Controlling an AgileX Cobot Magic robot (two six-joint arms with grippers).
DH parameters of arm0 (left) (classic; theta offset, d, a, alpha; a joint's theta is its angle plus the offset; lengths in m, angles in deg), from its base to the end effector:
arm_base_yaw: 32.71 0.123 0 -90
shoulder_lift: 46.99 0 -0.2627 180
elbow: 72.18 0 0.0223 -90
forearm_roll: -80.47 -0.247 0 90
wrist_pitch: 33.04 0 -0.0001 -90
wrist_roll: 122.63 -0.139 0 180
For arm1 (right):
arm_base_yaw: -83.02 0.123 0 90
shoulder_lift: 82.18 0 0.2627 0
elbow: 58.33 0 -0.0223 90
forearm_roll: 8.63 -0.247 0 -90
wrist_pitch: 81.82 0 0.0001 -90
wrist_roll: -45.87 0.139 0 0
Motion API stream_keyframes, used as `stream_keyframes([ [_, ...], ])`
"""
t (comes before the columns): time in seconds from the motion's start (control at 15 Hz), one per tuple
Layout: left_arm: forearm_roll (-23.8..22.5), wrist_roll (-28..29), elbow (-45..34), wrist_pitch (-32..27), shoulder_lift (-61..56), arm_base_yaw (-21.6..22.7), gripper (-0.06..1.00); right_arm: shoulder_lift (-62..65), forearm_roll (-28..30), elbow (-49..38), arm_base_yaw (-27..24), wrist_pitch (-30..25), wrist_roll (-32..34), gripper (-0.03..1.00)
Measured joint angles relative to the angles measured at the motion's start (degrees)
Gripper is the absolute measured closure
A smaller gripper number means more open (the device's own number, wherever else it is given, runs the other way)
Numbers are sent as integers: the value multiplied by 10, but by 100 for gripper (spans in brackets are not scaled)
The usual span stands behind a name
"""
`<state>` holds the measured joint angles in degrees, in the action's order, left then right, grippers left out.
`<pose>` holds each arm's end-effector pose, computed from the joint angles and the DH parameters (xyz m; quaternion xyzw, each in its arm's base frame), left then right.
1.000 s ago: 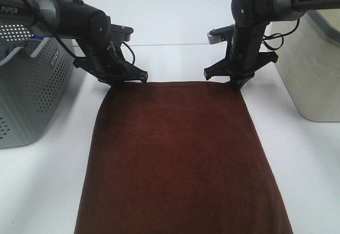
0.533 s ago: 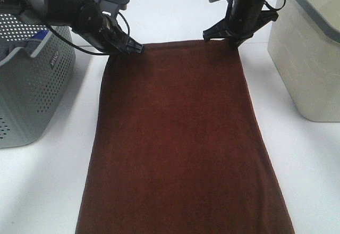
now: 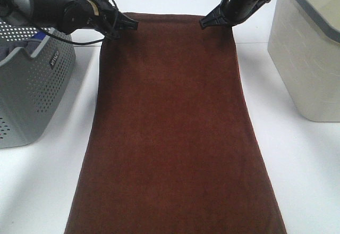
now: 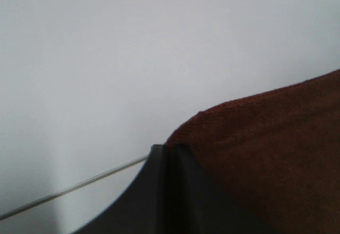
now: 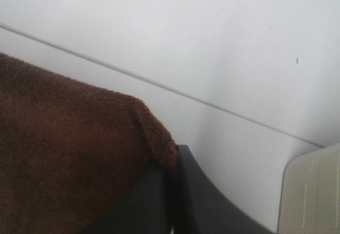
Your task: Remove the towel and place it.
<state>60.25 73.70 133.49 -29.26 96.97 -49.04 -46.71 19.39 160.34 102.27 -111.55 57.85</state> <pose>0.5429 -0.1623 0.1219 0.1536 0.8280 -0.0681 0.5349 0.5366 0.1530 0.1378 -0.2059 0.8870 -0.0849 0.4045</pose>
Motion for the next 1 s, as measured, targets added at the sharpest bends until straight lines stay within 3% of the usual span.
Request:
stream_keyframes([
  [0.2, -1, -4, 57, 9, 40, 0, 92, 0, 50, 0, -7, 48, 59, 97],
  [0.47, -1, -4, 136, 25, 88, 0, 92, -2, 52, 0, -31, 122, 82, 97],
  [0.8, -1, -7, 152, 40, 132, 1, 92, -56, 49, 0, -38, 189, 83, 97],
  [1.0, -1, -18, 164, 79, 160, 13, 90, -93, 49, 0, -40, 237, 83, 96],
])
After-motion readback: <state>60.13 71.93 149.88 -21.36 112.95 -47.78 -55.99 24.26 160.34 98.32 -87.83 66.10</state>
